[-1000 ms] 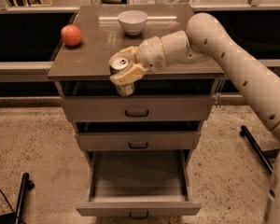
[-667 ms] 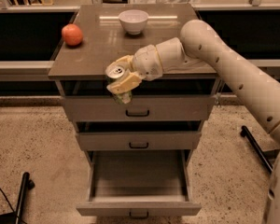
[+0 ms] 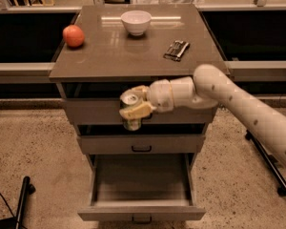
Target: Place green can into bottom drawer
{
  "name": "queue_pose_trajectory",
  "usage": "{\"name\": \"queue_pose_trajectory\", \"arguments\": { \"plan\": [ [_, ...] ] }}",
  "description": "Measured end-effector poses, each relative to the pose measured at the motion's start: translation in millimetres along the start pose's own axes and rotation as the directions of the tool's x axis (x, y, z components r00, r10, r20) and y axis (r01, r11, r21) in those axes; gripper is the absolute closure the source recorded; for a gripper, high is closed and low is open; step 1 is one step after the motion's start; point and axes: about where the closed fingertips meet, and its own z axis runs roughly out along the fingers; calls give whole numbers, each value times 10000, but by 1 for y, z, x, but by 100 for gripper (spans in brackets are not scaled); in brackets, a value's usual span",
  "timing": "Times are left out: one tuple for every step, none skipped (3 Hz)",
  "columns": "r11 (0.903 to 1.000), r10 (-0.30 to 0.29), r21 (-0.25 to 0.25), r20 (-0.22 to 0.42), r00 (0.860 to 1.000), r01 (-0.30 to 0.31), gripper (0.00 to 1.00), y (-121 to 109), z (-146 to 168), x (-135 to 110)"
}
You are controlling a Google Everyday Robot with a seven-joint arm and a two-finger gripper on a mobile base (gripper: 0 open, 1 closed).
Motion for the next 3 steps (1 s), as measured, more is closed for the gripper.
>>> {"name": "queue_pose_trajectory", "arguments": {
  "plan": [
    [9922,1140,471,292,9930,-1153,100,47,-6,91],
    [9924,1118,480,301,9933,-1131,100,46,-6,89],
    [9878,1383,599,876,9865,-1438,100,45,16,124]
  ]
}}
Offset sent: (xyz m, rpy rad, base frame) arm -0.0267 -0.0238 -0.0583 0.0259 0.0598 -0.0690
